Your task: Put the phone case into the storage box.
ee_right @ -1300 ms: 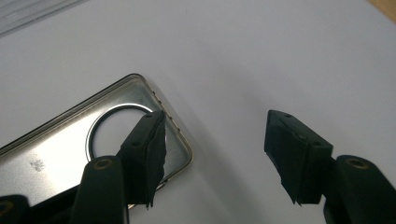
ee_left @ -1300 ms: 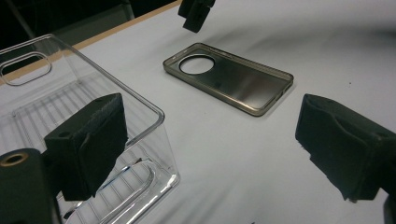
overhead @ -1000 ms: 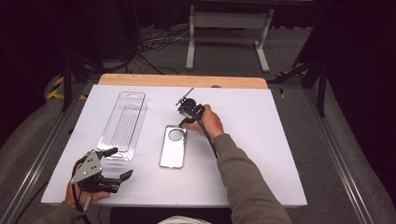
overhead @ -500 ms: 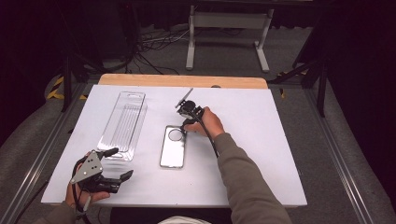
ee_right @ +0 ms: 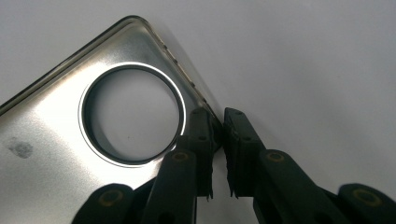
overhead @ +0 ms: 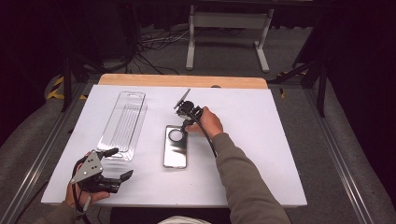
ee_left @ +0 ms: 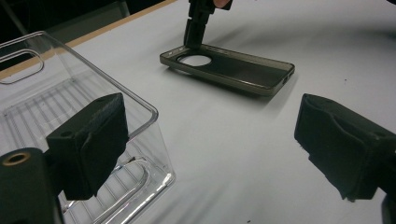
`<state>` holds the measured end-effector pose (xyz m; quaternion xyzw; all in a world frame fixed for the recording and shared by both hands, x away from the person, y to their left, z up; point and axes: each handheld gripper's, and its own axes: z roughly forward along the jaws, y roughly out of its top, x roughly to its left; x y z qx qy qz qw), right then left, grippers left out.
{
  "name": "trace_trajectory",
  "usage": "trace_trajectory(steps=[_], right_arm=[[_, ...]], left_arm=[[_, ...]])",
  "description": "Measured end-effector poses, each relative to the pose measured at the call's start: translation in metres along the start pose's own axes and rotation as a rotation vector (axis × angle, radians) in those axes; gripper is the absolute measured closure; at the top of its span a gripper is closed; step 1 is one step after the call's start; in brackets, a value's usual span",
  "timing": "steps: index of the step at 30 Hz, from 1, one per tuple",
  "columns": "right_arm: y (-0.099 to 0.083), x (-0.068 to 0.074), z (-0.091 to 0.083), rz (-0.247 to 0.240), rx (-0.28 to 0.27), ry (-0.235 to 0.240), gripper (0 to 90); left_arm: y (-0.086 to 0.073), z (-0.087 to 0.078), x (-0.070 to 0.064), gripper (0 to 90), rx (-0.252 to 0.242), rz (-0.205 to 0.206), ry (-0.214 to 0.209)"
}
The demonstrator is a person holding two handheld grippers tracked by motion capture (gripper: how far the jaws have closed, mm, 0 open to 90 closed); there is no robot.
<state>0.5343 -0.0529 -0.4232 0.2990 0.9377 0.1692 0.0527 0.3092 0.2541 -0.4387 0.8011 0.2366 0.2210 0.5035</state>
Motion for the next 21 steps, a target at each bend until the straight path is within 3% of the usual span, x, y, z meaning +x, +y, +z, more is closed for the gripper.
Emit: trace_trajectory(steps=[9,14,18,21], right_arm=[[-0.007,0.003,-0.003,0.010,-0.037,-0.039,83.8],[-0.011,0.005,-0.010,0.011,-0.085,-0.064,83.8],[-0.014,0.011,-0.024,0.001,-0.149,-0.109,83.9],[-0.016,0.012,-0.028,0.000,-0.171,-0.112,84.0]], left_arm=[[0.000,0.000,0.000,10.5,-0.002,0.001,0.001],[0.000,0.000,0.000,10.6,-0.009,-0.001,0.003],[0.000,0.000,0.000,11.0,-0.006,-0.004,0.001],[0.001,0.001,0.000,11.1,-0.005,-0.005,-0.002]])
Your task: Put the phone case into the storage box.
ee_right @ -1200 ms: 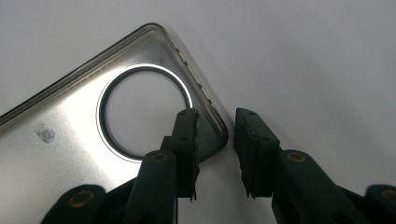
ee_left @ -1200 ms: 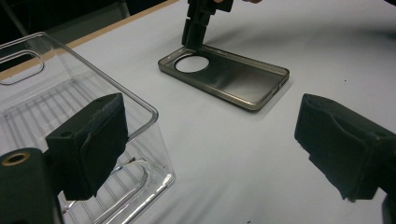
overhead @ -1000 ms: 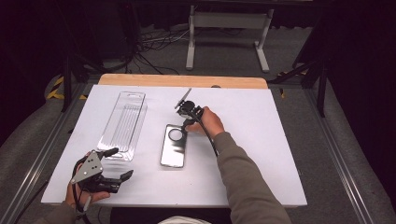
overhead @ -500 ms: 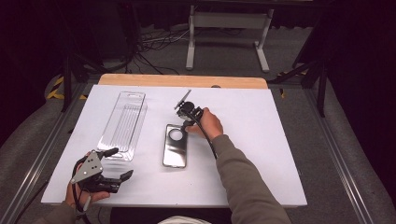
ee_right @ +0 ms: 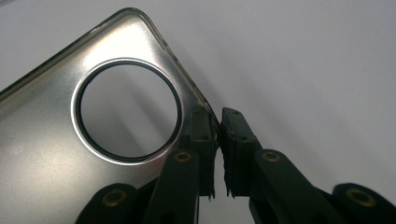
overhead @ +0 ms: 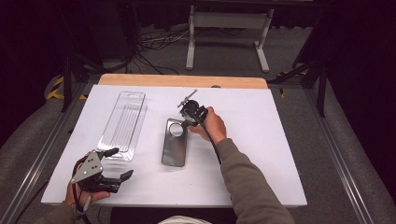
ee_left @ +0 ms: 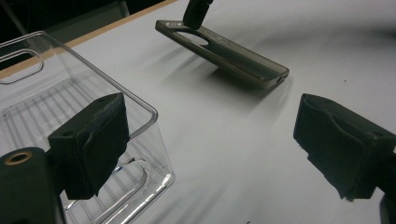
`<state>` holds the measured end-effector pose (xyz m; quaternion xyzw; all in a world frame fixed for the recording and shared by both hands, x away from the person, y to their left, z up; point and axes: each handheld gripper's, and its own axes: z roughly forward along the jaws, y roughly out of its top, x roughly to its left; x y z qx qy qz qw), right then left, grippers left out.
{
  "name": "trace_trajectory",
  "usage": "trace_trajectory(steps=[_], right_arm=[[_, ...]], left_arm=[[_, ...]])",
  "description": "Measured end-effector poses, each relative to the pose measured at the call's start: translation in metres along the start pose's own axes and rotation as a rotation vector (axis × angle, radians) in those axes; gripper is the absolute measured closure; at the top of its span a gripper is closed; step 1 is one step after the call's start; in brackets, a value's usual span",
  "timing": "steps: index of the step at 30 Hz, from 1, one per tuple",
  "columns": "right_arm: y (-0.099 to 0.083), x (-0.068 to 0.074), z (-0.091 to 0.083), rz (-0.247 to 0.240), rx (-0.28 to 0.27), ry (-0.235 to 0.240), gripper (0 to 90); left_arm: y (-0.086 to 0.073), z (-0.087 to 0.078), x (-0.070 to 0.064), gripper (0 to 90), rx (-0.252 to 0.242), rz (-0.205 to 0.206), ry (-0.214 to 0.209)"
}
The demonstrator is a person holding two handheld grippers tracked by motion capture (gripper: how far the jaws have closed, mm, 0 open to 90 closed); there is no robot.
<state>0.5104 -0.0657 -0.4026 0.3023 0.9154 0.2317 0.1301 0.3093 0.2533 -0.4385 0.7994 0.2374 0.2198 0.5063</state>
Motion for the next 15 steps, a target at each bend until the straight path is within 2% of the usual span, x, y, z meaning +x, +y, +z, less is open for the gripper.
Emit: trace_trajectory(steps=[8,9,15], right_arm=[[-0.009,0.004,-0.030,-0.005,-0.130,-0.068,84.1],[-0.009,0.004,-0.030,-0.005,-0.130,-0.068,84.1],[-0.019,0.006,-0.047,-0.005,-0.215,-0.100,84.1]], left_arm=[[0.000,0.000,0.000,11.0,-0.007,-0.004,0.007],[0.000,-0.001,0.000,11.0,-0.006,-0.005,0.009],[0.003,-0.003,0.001,9.9,-0.025,-0.012,0.029]])
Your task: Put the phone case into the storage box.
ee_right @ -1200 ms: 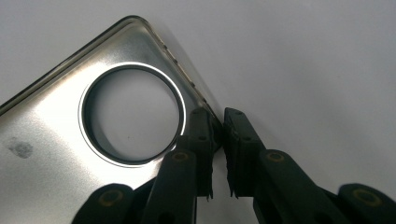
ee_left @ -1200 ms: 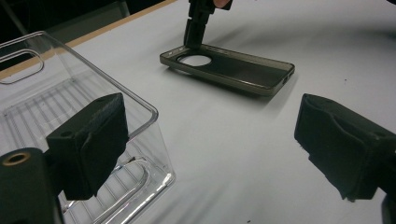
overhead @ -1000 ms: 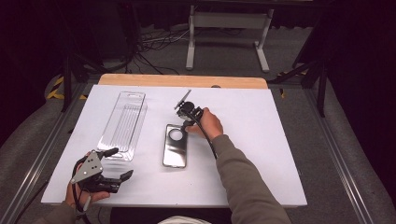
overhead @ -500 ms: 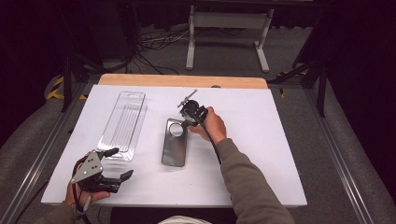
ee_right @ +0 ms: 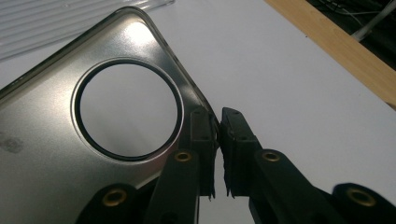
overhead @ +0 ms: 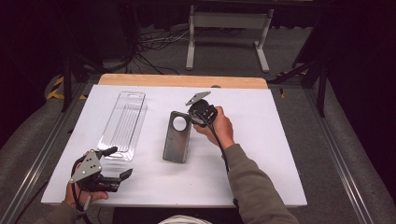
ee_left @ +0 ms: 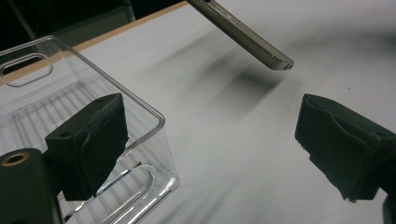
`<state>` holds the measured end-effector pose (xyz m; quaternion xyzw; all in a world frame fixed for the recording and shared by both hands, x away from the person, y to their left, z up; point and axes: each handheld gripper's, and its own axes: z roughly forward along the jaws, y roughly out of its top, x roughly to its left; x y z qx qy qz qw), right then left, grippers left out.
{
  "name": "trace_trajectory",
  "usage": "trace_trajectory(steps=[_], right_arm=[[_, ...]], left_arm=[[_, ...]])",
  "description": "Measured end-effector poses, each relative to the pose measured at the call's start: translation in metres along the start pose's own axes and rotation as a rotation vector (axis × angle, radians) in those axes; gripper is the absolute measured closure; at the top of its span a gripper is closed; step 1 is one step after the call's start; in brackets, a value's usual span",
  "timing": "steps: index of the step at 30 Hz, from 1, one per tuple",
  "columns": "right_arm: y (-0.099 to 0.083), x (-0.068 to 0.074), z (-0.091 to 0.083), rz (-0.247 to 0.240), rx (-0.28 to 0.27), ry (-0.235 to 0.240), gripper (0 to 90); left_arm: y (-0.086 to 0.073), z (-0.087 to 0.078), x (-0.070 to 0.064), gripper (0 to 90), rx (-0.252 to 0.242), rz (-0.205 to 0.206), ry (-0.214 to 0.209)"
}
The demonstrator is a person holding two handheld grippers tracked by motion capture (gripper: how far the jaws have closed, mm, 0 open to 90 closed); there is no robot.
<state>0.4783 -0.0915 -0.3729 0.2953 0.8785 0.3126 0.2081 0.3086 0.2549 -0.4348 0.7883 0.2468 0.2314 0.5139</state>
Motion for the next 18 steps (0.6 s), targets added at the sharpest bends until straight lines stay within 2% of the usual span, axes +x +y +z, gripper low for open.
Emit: trace_trajectory(steps=[7,9,12,18], right_arm=[[-0.009,0.001,-0.015,0.005,-0.066,-0.033,84.1],[-0.013,0.000,-0.017,0.018,-0.076,-0.029,84.1],[-0.015,-0.001,-0.019,0.017,-0.084,-0.033,84.1],[-0.022,0.001,-0.024,0.008,-0.114,-0.048,84.1]], left_arm=[[0.000,0.000,0.003,9.7,0.005,-0.003,0.015],[0.000,0.000,0.003,9.7,0.010,-0.004,0.017],[0.000,0.000,0.003,9.7,0.013,0.004,0.023],[0.000,0.002,0.006,9.6,0.011,-0.004,0.019]])
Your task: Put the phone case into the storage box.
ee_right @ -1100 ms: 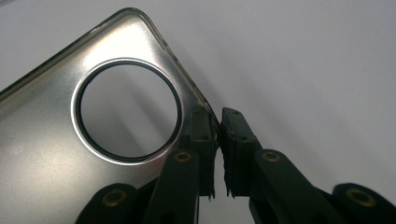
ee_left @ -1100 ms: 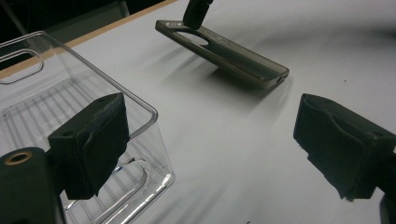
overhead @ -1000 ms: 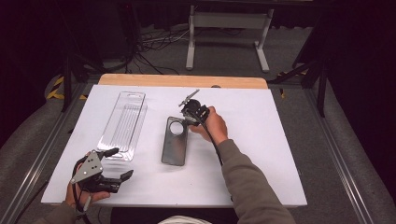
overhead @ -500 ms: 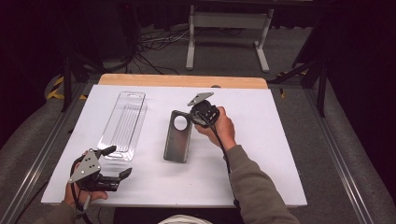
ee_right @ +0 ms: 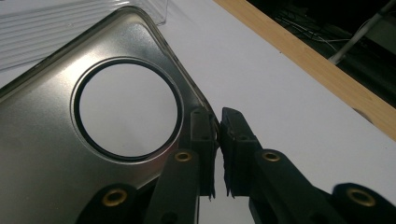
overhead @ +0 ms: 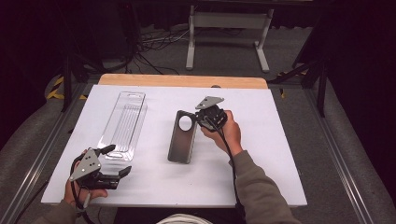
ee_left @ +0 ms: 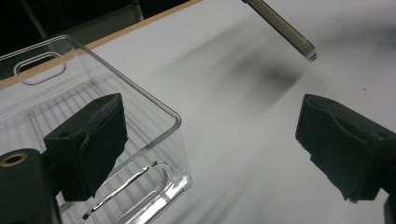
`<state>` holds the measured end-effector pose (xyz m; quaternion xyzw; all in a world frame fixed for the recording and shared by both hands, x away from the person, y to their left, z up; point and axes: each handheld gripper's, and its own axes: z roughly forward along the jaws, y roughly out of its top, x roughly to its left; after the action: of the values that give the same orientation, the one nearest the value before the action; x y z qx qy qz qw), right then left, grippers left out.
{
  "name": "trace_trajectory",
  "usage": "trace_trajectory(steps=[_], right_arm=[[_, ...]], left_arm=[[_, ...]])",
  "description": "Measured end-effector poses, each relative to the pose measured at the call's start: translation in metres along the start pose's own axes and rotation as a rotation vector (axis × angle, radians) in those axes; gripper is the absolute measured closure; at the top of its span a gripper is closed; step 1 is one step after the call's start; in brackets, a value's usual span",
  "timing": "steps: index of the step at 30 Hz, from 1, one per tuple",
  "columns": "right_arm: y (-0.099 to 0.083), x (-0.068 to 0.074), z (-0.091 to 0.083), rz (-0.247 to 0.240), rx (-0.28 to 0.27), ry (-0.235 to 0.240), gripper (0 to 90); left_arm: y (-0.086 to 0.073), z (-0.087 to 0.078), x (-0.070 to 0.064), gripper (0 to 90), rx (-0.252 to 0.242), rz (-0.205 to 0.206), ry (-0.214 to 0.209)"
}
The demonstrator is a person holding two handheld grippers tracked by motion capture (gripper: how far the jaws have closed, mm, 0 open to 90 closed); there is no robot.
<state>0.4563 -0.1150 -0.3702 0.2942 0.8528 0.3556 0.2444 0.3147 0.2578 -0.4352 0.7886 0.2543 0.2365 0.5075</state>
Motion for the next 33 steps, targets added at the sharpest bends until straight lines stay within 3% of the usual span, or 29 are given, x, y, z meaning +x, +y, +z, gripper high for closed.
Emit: trace_trajectory(steps=[9,33], right_arm=[[-0.002,0.004,-0.011,-0.024,-0.042,-0.036,84.1],[-0.008,0.018,-0.037,-0.085,-0.118,-0.067,84.1]], left_arm=[[-0.001,0.000,0.004,9.7,-0.001,-0.005,-0.003],[0.013,0.004,0.006,11.0,-0.033,-0.025,0.004]])
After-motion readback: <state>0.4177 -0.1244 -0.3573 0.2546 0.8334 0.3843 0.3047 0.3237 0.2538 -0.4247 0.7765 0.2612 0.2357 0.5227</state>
